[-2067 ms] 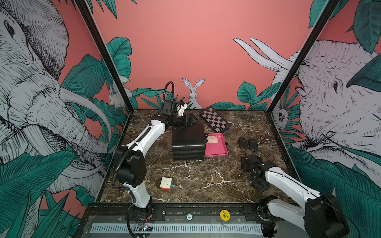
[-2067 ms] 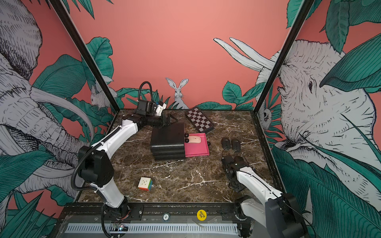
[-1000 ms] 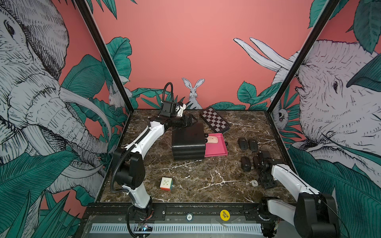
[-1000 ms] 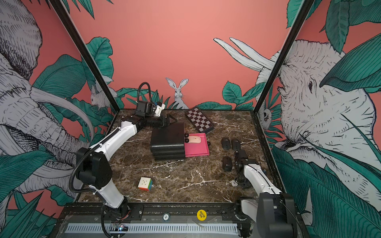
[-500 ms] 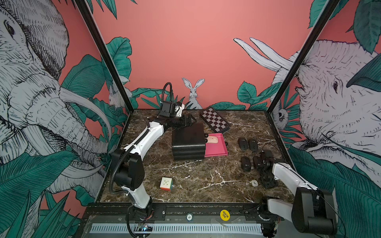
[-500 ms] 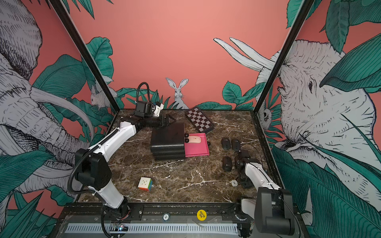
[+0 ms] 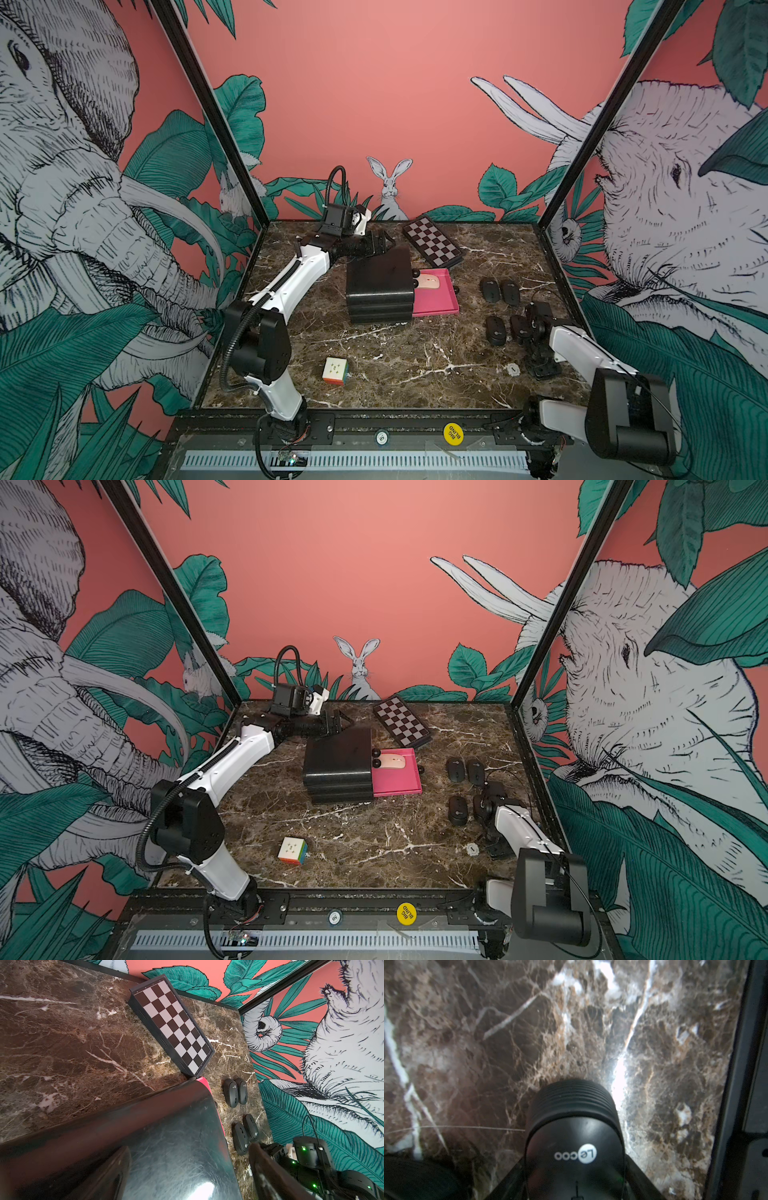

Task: Take the mice out of the drawer
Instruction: Place the mouse at the center of the board, then pick up the mouse from the drawer.

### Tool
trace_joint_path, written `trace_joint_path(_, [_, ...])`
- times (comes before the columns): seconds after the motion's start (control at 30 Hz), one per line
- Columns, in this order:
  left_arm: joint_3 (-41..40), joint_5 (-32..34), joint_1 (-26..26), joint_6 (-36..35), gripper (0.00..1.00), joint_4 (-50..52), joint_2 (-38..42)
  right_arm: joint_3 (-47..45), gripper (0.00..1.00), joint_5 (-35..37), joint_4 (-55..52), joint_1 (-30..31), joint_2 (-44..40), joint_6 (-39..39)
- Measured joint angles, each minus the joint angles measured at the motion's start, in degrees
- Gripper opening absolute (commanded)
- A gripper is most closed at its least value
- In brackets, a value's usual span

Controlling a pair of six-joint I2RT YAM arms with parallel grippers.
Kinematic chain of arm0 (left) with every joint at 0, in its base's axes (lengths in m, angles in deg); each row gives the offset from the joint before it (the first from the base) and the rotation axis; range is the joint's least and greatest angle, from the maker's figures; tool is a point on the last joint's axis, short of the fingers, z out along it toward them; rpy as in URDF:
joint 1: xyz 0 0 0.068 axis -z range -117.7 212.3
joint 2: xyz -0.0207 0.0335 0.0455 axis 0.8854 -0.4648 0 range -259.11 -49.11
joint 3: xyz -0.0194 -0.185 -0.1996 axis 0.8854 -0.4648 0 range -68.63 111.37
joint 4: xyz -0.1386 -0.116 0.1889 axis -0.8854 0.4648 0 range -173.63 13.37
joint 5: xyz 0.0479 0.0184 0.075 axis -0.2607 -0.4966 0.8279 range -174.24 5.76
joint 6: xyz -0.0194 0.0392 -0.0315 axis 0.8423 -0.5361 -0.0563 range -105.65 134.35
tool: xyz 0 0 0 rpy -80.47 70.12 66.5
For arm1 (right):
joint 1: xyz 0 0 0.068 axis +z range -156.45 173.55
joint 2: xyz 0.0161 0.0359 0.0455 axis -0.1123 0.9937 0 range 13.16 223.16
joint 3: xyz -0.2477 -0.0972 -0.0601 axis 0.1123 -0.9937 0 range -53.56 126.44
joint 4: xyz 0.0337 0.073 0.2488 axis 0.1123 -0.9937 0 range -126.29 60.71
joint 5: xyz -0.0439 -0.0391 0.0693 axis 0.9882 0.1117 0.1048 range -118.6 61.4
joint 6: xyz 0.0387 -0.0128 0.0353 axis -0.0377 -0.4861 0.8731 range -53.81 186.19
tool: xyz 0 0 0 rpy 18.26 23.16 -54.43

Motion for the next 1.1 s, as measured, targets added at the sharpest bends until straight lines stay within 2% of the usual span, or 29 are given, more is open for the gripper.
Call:
trace_joint_path(0.2, [0.0,0.0,0.0,0.0,0.91,0.0,0.0,0.0,0.76,-0.5,-1.2,-0.3,-1.2,0.1])
trace_joint_path(0.23, [0.0,0.0,0.0,0.0,0.91,0.0,0.0,0.1,0.84,-0.7,-1.7,-0.3,-1.7,0.0])
trace_joint_path(0.27, [0.0,0.0,0.0,0.0,0.91,0.0,0.0,0.3,0.98,-0.7,-2.5,-0.3,-2.4,0.0])
trace_joint_path(0.47, [0.0,0.0,0.0,0.0,0.91,0.0,0.0,4.2,0.99,-0.6,-5.6,-0.3,-9.2,-3.6])
trace_joint_path(0.7, [0.5,0.5,0.0,-0.3,0.91,0.8,0.0,13.0,0.99,0.7,-7.2,0.8,-15.6,-14.6])
trace_joint_path(0.87, [2.3,1.0,0.0,-0.5,0.91,2.0,-1.2,21.8,0.99,1.8,-4.3,6.7,-12.8,-25.2])
trace_joint_path(1.1, [3.1,3.5,-0.1,-1.4,0.92,2.1,-1.9,29.2,0.99,2.8,10.4,21.5,-2.6,-38.2])
